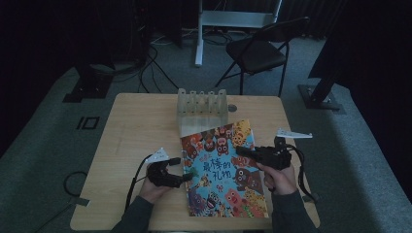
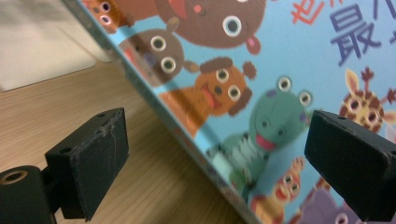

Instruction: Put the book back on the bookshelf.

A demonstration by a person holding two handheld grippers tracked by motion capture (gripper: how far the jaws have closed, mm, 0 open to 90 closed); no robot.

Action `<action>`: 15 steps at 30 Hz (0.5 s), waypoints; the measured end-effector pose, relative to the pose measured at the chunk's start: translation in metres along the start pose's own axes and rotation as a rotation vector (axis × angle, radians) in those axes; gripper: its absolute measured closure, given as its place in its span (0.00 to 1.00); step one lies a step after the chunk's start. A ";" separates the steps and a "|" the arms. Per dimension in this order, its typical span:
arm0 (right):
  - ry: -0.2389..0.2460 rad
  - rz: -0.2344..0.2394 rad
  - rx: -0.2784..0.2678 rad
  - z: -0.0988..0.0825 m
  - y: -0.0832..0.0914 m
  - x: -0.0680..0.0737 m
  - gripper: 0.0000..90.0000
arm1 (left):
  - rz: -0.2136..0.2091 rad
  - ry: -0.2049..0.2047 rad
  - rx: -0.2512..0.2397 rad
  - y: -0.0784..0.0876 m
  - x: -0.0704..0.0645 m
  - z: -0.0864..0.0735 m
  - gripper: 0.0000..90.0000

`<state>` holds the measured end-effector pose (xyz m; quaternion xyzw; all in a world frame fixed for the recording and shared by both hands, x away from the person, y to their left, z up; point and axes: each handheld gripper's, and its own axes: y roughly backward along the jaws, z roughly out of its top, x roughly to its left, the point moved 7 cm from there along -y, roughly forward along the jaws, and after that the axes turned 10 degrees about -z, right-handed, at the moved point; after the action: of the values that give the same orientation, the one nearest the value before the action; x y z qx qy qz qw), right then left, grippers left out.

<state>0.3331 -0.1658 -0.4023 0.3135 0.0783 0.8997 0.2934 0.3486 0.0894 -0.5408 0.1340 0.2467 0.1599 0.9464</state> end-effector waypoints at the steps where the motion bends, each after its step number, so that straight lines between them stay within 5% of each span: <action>1: 0.002 0.003 -0.002 0.000 0.001 0.001 0.84 | 0.001 0.016 -0.006 -0.002 0.002 0.001 0.07; 15: 0.020 0.019 -0.004 -0.001 0.004 0.004 0.84 | -0.137 0.091 -0.097 -0.008 0.005 0.013 0.16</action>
<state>0.3276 -0.1663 -0.4000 0.3045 0.0765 0.9058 0.2845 0.3611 0.0819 -0.5345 0.0632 0.2901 0.1124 0.9483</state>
